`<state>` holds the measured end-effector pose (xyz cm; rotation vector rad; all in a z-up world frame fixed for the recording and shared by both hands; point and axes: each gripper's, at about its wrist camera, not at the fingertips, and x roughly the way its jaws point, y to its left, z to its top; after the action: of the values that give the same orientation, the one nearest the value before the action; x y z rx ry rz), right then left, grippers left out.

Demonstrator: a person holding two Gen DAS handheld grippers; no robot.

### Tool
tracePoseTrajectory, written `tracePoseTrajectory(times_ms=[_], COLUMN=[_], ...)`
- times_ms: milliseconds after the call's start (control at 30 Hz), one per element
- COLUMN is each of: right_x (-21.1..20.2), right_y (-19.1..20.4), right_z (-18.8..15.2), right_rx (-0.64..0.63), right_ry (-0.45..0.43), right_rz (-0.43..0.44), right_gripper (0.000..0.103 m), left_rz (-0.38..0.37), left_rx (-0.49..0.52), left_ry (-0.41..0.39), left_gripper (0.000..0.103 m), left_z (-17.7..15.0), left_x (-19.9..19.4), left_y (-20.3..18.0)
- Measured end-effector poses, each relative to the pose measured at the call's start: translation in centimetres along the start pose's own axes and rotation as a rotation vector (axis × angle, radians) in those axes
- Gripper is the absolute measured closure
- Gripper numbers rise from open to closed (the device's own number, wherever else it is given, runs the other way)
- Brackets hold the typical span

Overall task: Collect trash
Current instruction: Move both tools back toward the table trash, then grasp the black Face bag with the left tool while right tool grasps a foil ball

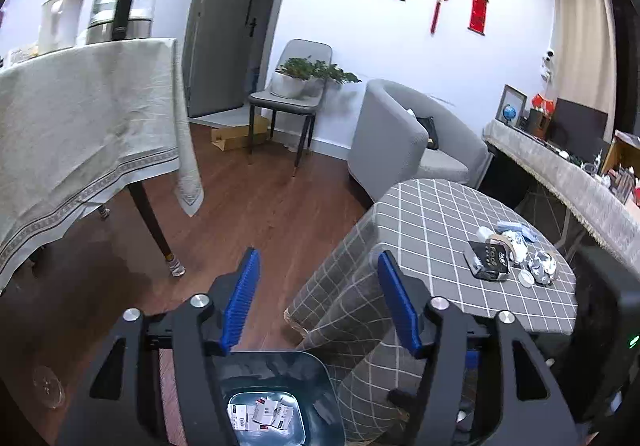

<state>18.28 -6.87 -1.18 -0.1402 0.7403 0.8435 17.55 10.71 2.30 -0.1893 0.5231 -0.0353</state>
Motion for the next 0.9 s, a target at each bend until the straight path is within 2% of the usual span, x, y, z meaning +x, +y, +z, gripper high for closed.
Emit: tracePoseTrajectory(times_ms=[400,567,733,900], right_x=[-6.6,-8.9,-11.4,-12.8], right_y=[-7.7,-11.3,-15.6,-19.1], right_z=[-0.2,-0.4,-1.0,-1.1], right_rx=[0.054,0.099,0.182,0.245], right_ry=[-0.133,-0.164,-0.169,-0.181], right_rz=[-0.176,-0.255,-0.306,-0.351], right_gripper=[0.035,0.025,0.025,0.025], left_rz=[-0.033,-0.064,-0.082,-0.112], left_rx=[0.044,0.084,0.118,0.102], left_ry=[0.022,0.038,0.059,0.067], left_gripper=[0.016,0.014,0.012,0.011], left_z=[1.5,1.9,3.1,3.8], left_x=[2.5,3.9,5.7,7.4], left_y=[-5.9,-8.8,-11.5,-13.5])
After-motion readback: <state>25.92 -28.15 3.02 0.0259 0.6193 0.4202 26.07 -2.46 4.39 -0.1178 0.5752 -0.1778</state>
